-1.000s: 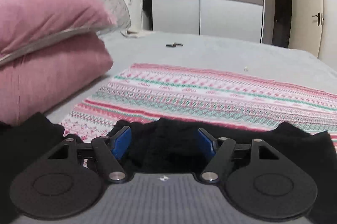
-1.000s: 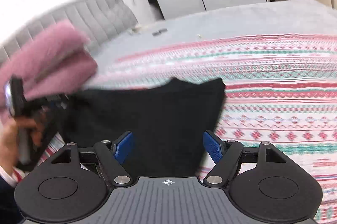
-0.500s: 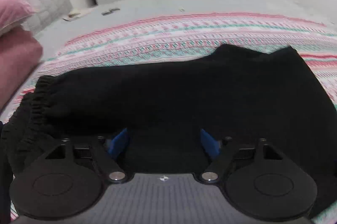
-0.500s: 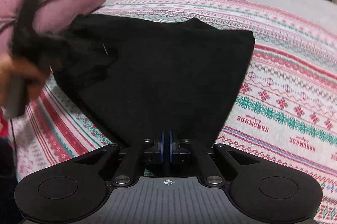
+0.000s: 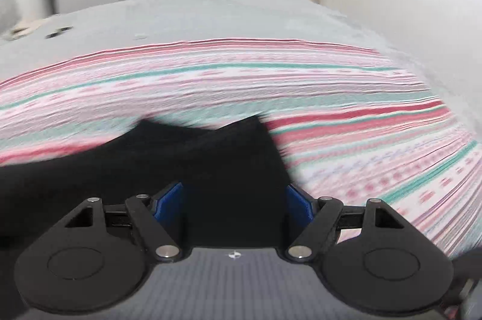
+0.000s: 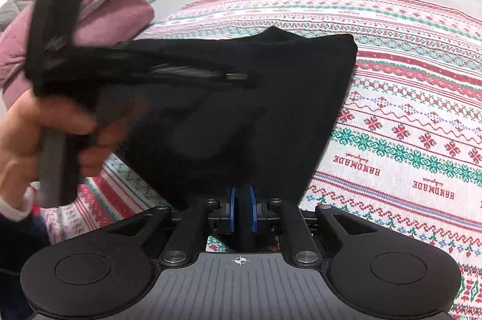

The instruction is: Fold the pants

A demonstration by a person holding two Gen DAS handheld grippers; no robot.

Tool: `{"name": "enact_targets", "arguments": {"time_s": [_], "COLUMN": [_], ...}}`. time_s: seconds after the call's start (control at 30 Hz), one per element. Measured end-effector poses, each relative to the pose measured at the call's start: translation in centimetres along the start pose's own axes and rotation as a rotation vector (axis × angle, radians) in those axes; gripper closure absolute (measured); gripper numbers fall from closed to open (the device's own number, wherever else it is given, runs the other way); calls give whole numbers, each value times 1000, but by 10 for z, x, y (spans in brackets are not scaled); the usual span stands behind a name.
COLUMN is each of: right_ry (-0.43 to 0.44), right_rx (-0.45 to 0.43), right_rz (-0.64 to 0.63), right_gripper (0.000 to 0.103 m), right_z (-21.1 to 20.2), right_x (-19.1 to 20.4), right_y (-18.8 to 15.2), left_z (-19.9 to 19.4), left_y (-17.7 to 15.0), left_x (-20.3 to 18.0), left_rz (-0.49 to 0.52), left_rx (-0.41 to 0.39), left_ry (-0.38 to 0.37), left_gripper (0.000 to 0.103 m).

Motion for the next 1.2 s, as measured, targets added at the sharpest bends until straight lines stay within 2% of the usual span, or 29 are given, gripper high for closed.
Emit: {"name": "enact_targets", "arguments": {"time_s": [0.07,0.17,0.27,0.33,0.43,0.5,0.53,0.6,0.67,0.7,0.73,0.77,0.8,0.9,0.93,1.0,1.1,1.2], "right_ry": [30,49,68,80,94,101,99,99,98,82,61,40,29,59,71,79,103,147], "right_rx": [-10,-7,-8,-4,-1,-9,-29,-108,-156,-161,-151,-127,-97,-36,-21,-2,-4,-32], "right_rz": [47,116,147,176,194,211,224,284,361,397,419,431,433,390,378,362,406,477], "right_gripper": [91,101,102,102,102,97,89,88,88,88,88,88,88,88,88,88,86,76], "right_z": [1,6,8,11,13,6,-1,-28,-46,-51,-51,-49,-44,-29,-25,-18,-17,-22], "right_x": [-9,-21,-26,-31,-33,-38,-44,-63,-83,-94,-101,-105,-107,-96,-92,-84,-86,-85], "right_y": [1,-1,1,1,3,6,10,11,12,9,6,3,-1,-6,-7,-10,-10,-10], "left_z": [27,68,88,100,98,83,72,54,49,49,52,57,63,70,68,60,47,44], "left_y": [12,19,25,30,35,42,44,44,37,31,25,20,16,11,13,25,32,31], "left_x": [-13,-19,-18,-15,-6,-2,-1,-3,-18,-26,-33,-36,-42,-48,-49,-50,-39,-22], "left_rz": [-16,-17,-1,0,-46,-79,-82,-55,0,42,82,115,160,215,219,188,113,25], "left_rx": [42,108,91,111,124,94,64,35,60,91,126,148,164,186,184,172,136,106], "left_ry": [-24,31,76,95,97,57,47,61,59,44,45,72,111,143,149,146,88,46], "left_gripper": [3,3,0,0,3,3,3,5,12,25,42,46,47,49,55,62,64,64]}}
Point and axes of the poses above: each gripper's, at about its wrist camera, not at the fingertips, and z roughly the way its jaws point, x to its left, y to its top, the point moved 4 cm from there along z, roughly the way its jaws point, and after that the axes turned 3 degrees about -x, right-handed, at the moved point
